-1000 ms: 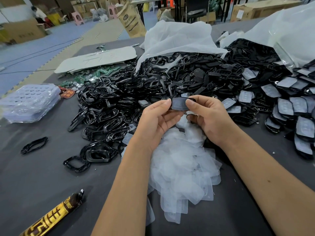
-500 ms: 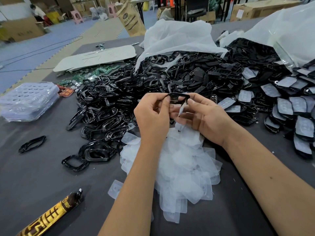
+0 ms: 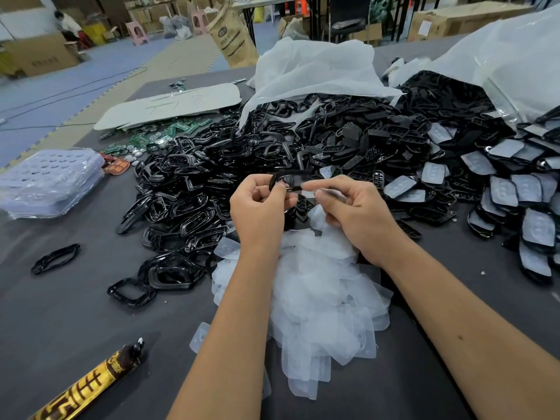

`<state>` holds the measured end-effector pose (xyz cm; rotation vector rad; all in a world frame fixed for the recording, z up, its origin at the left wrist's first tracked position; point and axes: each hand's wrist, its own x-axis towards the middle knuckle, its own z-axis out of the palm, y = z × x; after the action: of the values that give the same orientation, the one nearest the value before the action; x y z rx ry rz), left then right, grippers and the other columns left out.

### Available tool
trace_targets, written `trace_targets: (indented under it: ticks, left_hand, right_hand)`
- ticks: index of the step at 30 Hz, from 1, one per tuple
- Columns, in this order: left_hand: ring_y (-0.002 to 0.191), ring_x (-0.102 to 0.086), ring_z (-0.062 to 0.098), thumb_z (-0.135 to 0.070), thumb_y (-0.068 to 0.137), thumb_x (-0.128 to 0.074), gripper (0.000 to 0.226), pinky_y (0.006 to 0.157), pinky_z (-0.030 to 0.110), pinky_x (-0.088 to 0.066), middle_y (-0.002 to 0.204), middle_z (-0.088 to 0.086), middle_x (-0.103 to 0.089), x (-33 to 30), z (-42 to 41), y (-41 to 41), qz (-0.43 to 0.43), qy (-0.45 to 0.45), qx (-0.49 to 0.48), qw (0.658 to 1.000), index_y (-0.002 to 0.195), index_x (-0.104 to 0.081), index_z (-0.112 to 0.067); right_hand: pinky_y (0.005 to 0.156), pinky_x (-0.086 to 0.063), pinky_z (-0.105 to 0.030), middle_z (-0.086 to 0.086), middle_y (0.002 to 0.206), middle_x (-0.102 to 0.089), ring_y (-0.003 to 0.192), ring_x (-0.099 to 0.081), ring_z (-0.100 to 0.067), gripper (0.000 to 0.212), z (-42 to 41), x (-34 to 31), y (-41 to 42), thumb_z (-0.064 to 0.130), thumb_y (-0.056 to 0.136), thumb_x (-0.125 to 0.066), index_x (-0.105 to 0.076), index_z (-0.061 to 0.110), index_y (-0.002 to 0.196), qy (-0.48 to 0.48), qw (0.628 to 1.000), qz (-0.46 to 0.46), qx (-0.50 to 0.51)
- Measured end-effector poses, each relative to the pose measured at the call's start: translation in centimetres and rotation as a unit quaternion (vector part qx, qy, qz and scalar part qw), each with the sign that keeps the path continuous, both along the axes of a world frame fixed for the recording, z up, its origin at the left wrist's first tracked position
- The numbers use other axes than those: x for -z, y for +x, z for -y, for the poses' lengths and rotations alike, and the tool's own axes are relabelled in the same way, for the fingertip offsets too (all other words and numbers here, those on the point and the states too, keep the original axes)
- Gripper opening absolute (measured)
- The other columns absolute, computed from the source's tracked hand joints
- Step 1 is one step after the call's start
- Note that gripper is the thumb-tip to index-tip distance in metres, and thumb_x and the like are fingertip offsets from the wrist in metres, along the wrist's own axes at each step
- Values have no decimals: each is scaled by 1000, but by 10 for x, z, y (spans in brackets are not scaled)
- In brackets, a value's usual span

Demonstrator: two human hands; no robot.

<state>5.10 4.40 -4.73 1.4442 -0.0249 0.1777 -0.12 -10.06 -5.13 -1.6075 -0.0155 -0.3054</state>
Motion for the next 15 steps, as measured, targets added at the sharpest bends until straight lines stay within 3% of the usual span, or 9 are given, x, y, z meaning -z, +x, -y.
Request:
trace_targets:
  ticks: [2, 4, 8, 11, 15]
  left_hand:
    - [70, -76, 21, 4, 93, -65, 19, 81, 41, -63, 69, 4, -67, 0, 0, 0, -6, 9, 13, 1000, 104, -69, -10]
    - [69, -75, 20, 6, 93, -64, 28, 82, 42, -64, 66, -1, -63, 0, 1, 1, 0, 29, 26, 999, 107, -74, -16]
    - [67, -76, 18, 6, 92, -64, 25, 80, 42, -65, 63, -7, -67, 2, 1, 2, -7, 50, 41, 998, 102, -77, -13]
    - [70, -77, 18, 1, 96, -62, 20, 80, 39, -65, 74, -2, -76, 2, 1, 2, -33, 35, 41, 998, 102, -76, -11]
    - [74, -78, 20, -2, 100, -56, 22, 78, 35, -64, 84, 4, -80, 2, 1, 2, -37, 42, 57, 997, 104, -76, -11]
  right_hand:
    - [54, -39, -25, -7, 80, -55, 63, -45, -19, 27, 0, 0, 0, 1, 102, -60, -73, 11, 124, 8, 1000, -6, -2]
    - [55, -46, -25, -4, 73, -61, 62, -55, -17, 30, 1, 1, 1, -1, 99, -66, -67, 12, 126, 4, 1000, -6, 0]
    - [48, -45, -22, -13, 78, -74, 57, -64, -15, 22, 3, 4, 2, 3, 94, -73, -58, 8, 108, 24, 999, 5, 31]
    - [47, -41, -18, -4, 70, -70, 53, -58, -7, 4, 4, 6, 3, 7, 97, -71, -69, 8, 100, 20, 999, 18, 46]
    - [50, -38, -21, 6, 67, -61, 52, -45, -7, 21, 3, 8, 4, 4, 100, -65, -77, 18, 108, 50, 997, 22, 48]
